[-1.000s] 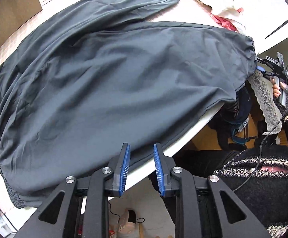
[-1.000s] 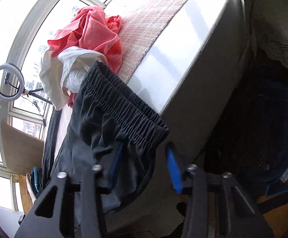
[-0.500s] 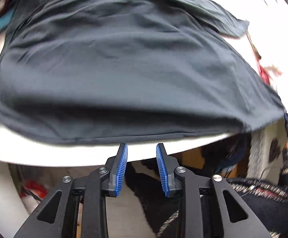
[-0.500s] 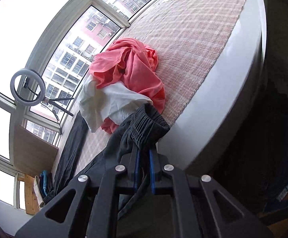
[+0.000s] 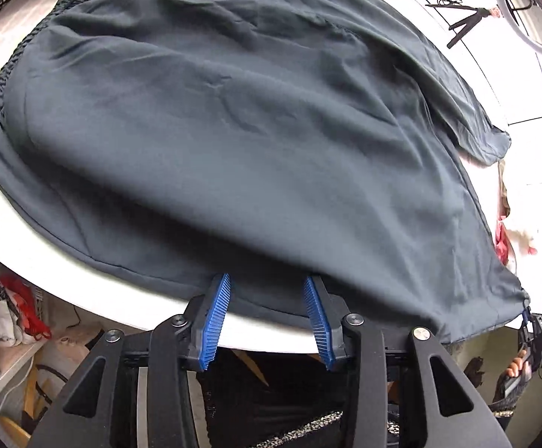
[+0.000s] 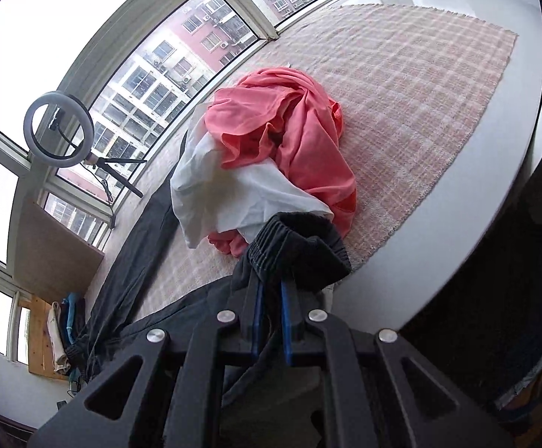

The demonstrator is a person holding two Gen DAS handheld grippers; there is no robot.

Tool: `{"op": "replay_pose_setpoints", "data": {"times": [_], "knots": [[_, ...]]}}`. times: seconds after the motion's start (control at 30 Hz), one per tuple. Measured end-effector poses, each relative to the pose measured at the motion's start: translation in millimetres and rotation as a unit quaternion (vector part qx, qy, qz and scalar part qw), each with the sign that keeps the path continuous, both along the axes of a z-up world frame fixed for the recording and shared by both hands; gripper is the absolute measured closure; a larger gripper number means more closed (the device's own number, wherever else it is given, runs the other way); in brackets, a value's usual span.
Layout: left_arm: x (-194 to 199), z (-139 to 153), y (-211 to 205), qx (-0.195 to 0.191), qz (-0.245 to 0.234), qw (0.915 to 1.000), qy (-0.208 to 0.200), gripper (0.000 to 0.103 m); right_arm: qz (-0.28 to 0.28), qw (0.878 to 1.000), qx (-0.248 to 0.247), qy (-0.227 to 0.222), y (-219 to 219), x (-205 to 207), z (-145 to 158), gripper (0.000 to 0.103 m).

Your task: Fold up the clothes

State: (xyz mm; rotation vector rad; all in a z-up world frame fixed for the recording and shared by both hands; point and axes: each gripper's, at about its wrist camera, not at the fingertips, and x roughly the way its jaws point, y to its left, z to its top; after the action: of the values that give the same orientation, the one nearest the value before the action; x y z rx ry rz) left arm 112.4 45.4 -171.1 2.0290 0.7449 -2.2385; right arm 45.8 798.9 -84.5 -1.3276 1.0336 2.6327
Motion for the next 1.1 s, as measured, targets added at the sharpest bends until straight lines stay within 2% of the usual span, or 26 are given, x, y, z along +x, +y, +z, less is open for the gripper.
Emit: {"op": "replay_pose_setpoints", "data": {"times": [0.07,0.13,0.2,0.27,0.33,0.4,0.5,0.57,0.67,0.7,0.8,0.97,1.1], "knots": [[-1,2,2,-0.017,-0.003,0.9999,0.002,0.07,0.003,1.0,0.0,0.002,-1,-1,0,0.095],[2,1,2,-0.026,-0.002,0.9996,0.005,0.101,0.006,1.0,0.002,0.002,-1,-2,0,0.095],[9,0,-6,-0.012,0.017,0.9998,-0.004,0.101,0.009,1.0,0.001,-0.001,-2,-3,0,0.095],[22,0,-19,0.008,0.049,0.9985,-0.023,0.097,0.014,1.0,0.003,-0.002,-3,-5,-1,0.095],[32,3,-33,0.0,0.083,0.9961,-0.031,0.08,0.018,1.0,0.007,-0.003,-4,-9,-1,0.095],[36,3,-45,0.019,0.119,0.9923,-0.028,0.07,0.022,1.0,0.011,-0.004,-6,-12,-2,0.095],[41,3,-58,0.046,0.166,0.9847,-0.025,0.058,0.028,0.999,0.017,-0.006,-9,-17,-3,0.095],[41,4,-60,0.045,0.182,0.9821,-0.022,0.056,0.032,0.999,0.013,-0.004,-10,-20,-3,0.095],[39,8,-60,0.032,0.203,0.9787,-0.013,0.058,0.039,0.999,0.019,-0.001,-12,-24,-1,0.095],[39,8,-60,0.031,0.21,0.9772,-0.009,0.067,0.042,0.999,0.022,0.0,-13,-25,-1,0.095],[40,5,-58,0.036,0.204,0.9782,0.003,0.101,0.045,0.999,0.026,0.002,-13,-24,0,0.095],[55,10,-68,0.037,0.211,0.9765,0.024,0.101,0.032,0.999,0.021,0.01,-7,-20,3,0.095],[76,44,-101,0.046,0.228,0.9711,0.052,0.101,0.032,0.999,0.011,0.028,-8,-23,17,0.095]]}}
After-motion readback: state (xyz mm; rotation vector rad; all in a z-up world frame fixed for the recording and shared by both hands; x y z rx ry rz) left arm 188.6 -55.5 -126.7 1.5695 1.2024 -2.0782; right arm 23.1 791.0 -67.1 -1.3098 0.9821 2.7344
